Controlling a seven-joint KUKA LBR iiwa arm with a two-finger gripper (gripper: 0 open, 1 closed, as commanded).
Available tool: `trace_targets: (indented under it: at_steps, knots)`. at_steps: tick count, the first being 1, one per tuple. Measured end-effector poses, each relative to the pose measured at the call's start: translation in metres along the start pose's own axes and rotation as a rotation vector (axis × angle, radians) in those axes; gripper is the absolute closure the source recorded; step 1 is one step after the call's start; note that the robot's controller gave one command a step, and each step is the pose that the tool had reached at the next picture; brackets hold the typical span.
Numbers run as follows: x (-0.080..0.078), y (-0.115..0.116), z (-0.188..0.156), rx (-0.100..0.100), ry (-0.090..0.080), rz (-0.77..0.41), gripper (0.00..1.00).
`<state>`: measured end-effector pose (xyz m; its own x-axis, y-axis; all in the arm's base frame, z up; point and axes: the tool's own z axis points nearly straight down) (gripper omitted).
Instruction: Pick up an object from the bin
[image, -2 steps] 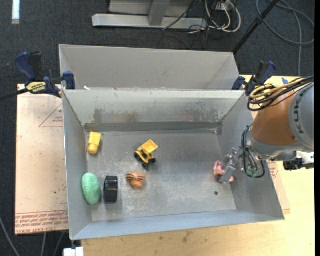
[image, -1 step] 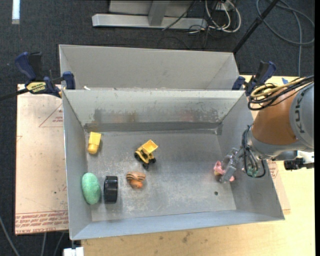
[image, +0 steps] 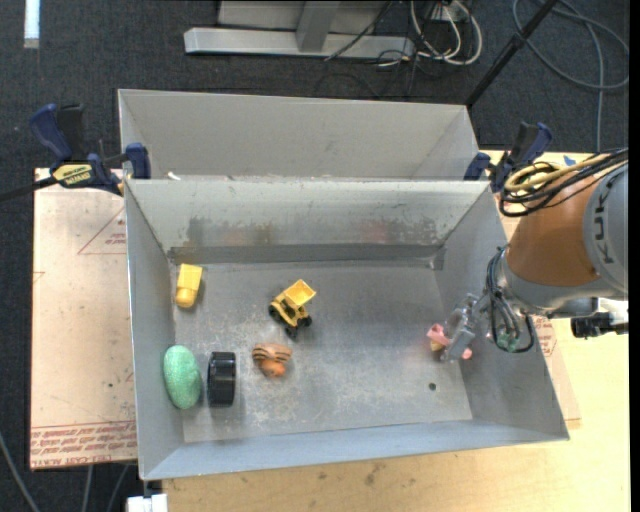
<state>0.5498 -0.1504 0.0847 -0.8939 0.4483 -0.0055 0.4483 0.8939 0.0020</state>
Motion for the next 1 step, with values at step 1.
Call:
trace_targets:
  at_steps: [1]
  knots:
    - [0.0017, -0.0003, -0.0126, 0.002, 0.008, 0.000, 1.00]
